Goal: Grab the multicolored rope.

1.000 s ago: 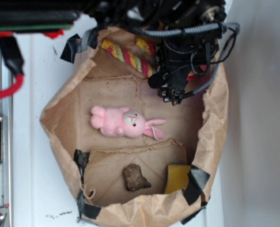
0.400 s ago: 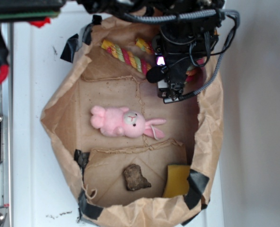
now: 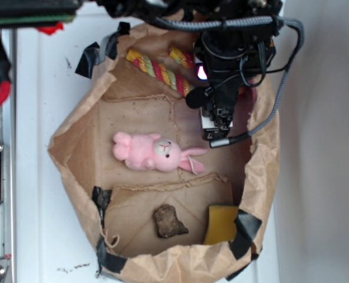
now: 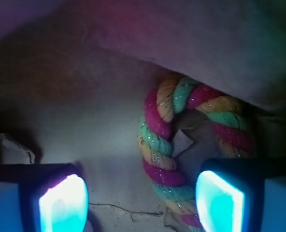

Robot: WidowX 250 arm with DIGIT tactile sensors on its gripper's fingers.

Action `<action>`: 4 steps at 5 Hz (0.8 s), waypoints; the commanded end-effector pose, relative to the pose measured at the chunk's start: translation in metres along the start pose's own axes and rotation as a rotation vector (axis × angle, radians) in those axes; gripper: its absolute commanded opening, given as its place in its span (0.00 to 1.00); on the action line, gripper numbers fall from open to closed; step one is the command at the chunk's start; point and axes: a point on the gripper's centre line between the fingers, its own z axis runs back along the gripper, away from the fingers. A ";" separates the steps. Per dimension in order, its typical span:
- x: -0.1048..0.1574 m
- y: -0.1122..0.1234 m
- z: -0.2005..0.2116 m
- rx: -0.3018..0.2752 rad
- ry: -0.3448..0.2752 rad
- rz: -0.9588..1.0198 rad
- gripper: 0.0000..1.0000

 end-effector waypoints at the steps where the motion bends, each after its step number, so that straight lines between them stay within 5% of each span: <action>1: 0.018 -0.001 0.028 0.029 -0.097 -0.020 1.00; 2: 0.003 -0.013 0.050 0.023 -0.163 -0.066 1.00; 4: 0.004 -0.033 0.010 0.043 -0.180 -0.121 1.00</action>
